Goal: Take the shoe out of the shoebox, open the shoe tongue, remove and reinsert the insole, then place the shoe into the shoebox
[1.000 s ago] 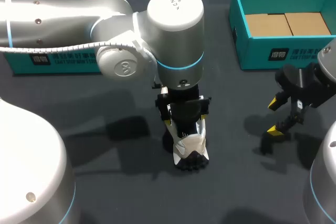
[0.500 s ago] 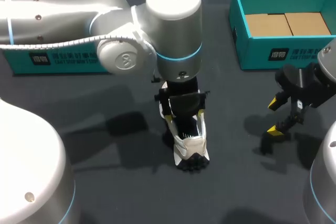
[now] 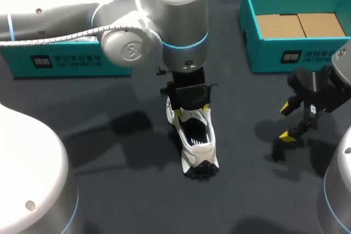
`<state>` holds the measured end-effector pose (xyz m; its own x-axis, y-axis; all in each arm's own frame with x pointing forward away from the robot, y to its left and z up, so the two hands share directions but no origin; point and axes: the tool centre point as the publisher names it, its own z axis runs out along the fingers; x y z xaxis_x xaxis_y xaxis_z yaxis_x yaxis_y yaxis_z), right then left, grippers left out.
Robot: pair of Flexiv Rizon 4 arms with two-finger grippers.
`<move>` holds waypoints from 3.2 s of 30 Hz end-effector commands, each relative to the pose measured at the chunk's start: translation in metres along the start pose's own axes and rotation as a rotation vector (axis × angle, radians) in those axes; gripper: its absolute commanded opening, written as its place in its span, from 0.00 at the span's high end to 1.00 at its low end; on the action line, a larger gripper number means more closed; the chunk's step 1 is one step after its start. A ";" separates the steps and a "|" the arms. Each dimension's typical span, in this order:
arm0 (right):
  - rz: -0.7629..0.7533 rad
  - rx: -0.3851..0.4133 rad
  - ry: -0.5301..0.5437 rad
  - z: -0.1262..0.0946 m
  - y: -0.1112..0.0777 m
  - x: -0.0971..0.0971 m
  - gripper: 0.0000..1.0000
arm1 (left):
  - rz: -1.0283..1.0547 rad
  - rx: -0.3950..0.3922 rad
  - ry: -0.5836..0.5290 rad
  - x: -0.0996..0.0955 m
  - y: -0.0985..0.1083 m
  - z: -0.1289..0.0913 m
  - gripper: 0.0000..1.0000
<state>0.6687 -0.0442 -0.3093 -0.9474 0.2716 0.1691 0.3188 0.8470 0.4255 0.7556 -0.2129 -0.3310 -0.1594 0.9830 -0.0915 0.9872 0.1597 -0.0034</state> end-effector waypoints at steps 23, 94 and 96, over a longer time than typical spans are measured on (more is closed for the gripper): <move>0.000 0.001 -0.003 0.000 0.000 0.002 0.00 | -0.028 0.088 0.002 0.005 0.030 -0.063 0.68; 0.000 0.001 -0.003 0.000 0.000 0.002 0.00 | -0.460 0.173 -0.059 0.033 -0.058 -0.083 0.00; 0.000 0.001 -0.003 0.000 0.000 0.002 0.00 | -0.460 0.173 -0.059 0.033 -0.058 -0.083 0.00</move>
<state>0.6689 -0.0440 -0.3093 -0.9474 0.2714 0.1695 0.3188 0.8469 0.4255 0.6919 -0.1817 -0.2507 -0.5833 0.8061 -0.0999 0.8026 0.5531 -0.2232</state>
